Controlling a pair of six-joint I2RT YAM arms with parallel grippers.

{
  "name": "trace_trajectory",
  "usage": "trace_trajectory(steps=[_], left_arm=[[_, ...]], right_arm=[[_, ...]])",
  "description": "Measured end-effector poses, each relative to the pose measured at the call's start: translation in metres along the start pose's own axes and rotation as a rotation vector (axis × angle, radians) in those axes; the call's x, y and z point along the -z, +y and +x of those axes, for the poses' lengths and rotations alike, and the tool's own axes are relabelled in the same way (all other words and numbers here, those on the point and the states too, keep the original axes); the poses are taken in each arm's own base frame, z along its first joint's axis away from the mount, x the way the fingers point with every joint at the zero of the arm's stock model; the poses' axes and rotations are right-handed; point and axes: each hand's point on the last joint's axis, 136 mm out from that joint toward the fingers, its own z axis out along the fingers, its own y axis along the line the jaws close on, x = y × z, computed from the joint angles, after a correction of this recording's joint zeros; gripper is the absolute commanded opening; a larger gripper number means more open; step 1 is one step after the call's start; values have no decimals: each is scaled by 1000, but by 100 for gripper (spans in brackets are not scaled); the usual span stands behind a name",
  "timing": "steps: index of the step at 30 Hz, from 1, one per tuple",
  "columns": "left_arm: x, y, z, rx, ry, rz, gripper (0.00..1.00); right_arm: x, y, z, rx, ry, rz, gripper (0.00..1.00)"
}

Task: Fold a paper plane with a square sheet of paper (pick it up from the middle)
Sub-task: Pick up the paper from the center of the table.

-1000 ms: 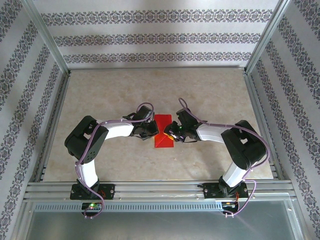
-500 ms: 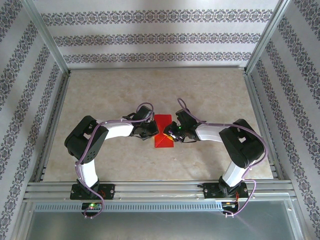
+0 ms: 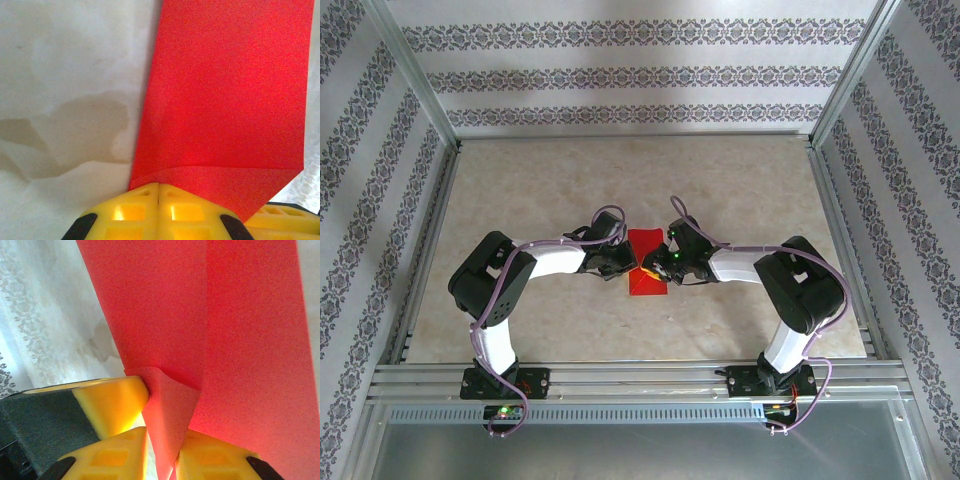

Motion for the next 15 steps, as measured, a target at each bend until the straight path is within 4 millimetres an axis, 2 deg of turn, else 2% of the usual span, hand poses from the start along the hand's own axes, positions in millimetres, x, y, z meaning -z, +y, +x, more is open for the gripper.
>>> trace_trajectory(steps=[6,11,15], left_arm=[[1,0,0,7,10,11,6],[5,2,-2,1,8,10,15],[32,4,-14,-16,-43,17,25]], right_arm=[[-2,-2,0,6,-1,-2,13],[-3,-4,0,23,-3,-4,4],[0,-2,-2,59,-20,-13,2]])
